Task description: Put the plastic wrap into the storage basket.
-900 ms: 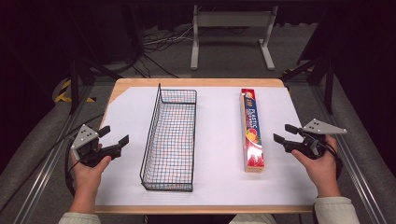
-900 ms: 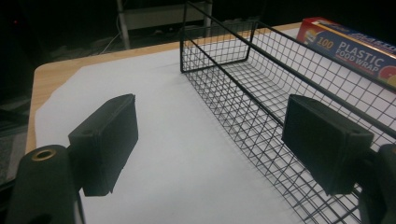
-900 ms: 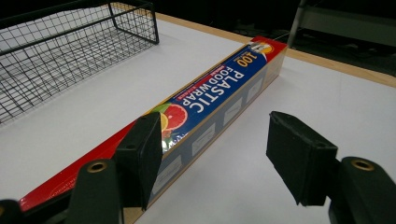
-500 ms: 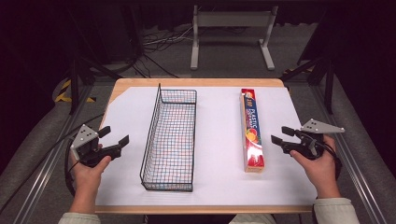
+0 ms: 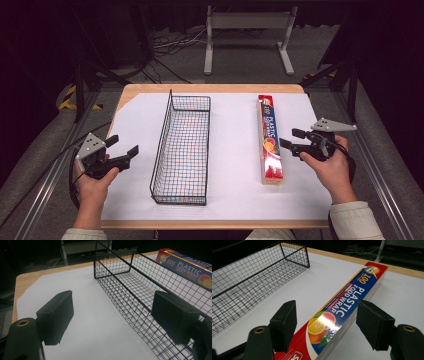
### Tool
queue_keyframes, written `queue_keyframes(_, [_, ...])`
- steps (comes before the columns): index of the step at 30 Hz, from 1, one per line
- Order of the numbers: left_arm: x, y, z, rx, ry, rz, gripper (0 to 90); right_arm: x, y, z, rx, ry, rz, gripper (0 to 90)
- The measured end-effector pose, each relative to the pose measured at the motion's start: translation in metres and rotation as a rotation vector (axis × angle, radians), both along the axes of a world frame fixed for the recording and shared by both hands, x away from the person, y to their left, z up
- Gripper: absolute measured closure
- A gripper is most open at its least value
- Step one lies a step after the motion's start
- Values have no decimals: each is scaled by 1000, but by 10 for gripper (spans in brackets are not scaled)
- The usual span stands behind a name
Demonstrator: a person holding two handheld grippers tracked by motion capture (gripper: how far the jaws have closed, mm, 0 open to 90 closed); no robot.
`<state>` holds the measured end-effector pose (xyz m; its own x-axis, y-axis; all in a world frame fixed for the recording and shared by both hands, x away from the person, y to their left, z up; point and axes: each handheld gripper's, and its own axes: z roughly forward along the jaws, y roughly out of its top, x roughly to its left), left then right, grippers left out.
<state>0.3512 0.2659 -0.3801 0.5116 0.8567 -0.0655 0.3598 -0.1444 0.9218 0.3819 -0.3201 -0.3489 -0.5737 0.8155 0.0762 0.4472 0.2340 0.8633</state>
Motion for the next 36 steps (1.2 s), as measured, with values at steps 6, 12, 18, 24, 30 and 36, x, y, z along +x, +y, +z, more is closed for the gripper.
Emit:
queue_keyframes(6, [0, 1, -1, 6, 5, 4, 186, 18, 10, 6, -23, 40, -19, 332])
queue_keyframes(12, [0, 1, -1, 3, 5, 4, 186, 32, 15, 8, -26, 80, -50, 324])
queue_keyframes(18, [0, 2, -2, 4, 9, 2, 185, 50, 21, 7, -48, 123, -78, 312])
queue_keyframes(24, [0, 5, -3, 2, 5, 14, 185, 64, 30, 6, -75, 134, -119, 288])
queue_keyframes(30, [-3, 5, -6, 17, 11, 17, 185, 73, 36, -2, -116, 180, -169, 278])
queue_keyframes(36, [-9, 5, -9, 47, 15, 25, 184, 84, 41, -12, -109, 284, -259, 261])
